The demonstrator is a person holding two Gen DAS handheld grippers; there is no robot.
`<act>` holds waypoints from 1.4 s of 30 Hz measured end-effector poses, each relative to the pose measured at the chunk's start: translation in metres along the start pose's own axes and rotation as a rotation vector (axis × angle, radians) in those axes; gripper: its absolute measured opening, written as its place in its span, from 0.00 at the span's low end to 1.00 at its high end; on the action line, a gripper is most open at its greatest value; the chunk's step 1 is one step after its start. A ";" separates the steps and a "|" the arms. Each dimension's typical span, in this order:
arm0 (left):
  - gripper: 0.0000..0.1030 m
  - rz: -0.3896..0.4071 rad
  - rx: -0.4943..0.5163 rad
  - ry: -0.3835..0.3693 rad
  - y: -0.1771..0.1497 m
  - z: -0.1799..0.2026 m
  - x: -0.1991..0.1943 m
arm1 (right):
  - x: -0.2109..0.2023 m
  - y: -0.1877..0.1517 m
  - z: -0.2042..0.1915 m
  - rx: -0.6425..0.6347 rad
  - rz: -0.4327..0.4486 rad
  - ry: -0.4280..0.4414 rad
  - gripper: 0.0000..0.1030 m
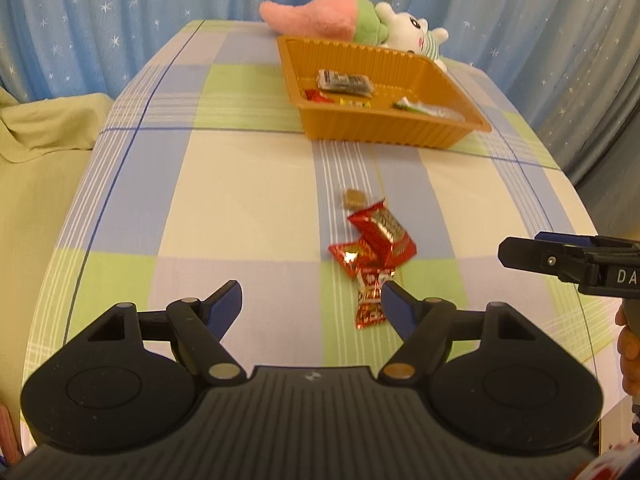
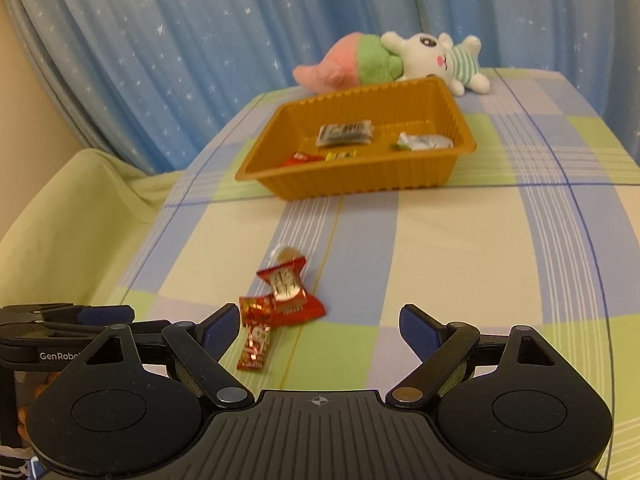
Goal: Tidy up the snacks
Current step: 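Move both open tools back toward the remaining red packets, then grasp the large red printed packet with the right tool while the left tool grasps the clear-wrapped brown candy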
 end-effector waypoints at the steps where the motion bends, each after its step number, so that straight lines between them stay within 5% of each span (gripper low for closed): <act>1: 0.72 -0.005 -0.001 0.001 -0.002 0.000 0.001 | 0.002 -0.002 -0.001 -0.003 -0.006 0.002 0.85; 11: 0.72 -0.021 -0.002 0.010 -0.009 0.001 0.006 | 0.018 -0.018 -0.013 -0.065 -0.042 0.009 0.84; 23: 0.72 -0.018 -0.010 0.032 -0.004 -0.008 0.017 | 0.039 -0.019 -0.019 -0.114 -0.059 0.022 0.60; 42: 0.72 -0.026 -0.007 0.049 0.013 -0.023 0.034 | 0.087 0.009 -0.043 -0.243 -0.049 0.034 0.48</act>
Point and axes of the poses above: each gripper's, at about its wrist camera, not at the fingertips, and x roughly the way its jaws point, z to its right, y to its top, the point moved 5 cm from there along x, roughly the way its jaws point, and after that the axes turned 8 degrees about -y, right-handed, at the moved point
